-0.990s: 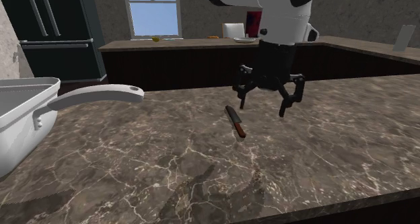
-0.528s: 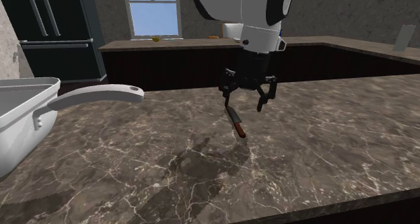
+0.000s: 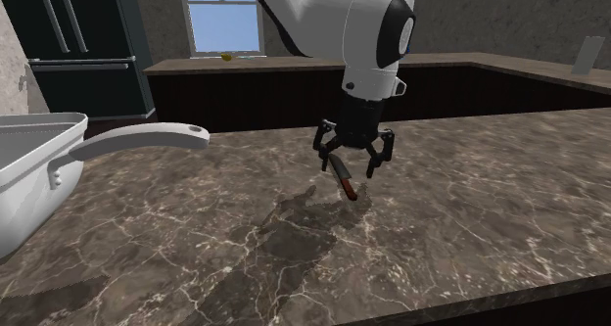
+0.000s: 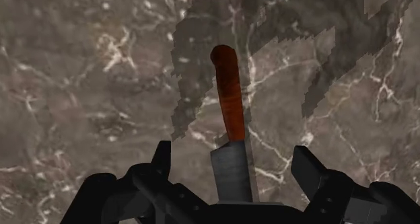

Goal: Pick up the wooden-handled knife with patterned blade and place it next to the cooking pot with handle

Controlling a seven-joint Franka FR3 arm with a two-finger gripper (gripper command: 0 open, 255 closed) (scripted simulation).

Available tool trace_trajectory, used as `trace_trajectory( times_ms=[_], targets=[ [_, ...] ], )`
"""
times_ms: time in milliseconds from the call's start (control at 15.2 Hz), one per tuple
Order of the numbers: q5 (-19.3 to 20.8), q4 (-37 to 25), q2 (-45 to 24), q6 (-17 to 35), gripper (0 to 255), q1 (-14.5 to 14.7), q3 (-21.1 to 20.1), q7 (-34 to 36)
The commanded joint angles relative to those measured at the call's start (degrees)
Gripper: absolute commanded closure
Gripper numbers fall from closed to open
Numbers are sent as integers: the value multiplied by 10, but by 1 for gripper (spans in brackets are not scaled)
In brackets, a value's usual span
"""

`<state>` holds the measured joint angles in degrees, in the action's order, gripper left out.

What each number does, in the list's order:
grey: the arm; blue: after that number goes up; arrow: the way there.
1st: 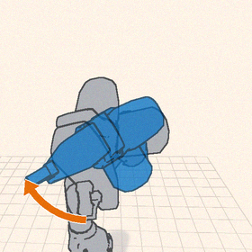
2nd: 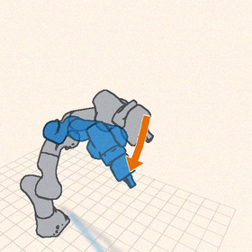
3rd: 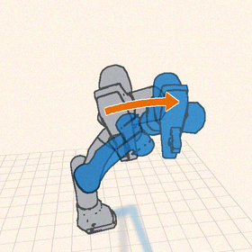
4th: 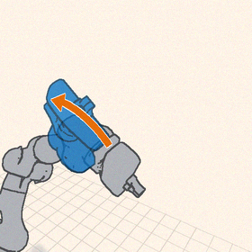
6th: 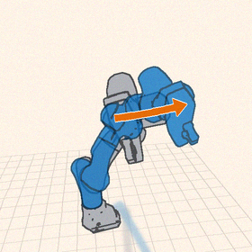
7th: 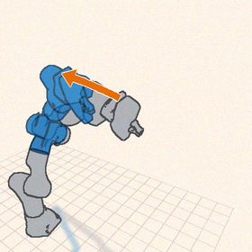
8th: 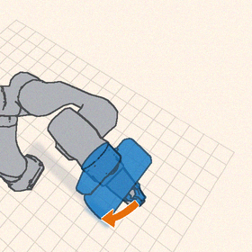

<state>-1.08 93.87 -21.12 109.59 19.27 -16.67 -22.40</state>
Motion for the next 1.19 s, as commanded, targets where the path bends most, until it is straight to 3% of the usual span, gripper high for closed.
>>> trace_trajectory(
  times_ms=[0, 396, 462, 1122],
  targets=[
    [0, 3, 0, 4, 0, 0, 0, -1],
    [0, 3, 0, 4, 0, 0, 0, -1],
    [0, 3, 0, 4, 255, 0, 0, -1],
    [0, -1, 2, -3, 255, -1, 0, 0]
  ],
)
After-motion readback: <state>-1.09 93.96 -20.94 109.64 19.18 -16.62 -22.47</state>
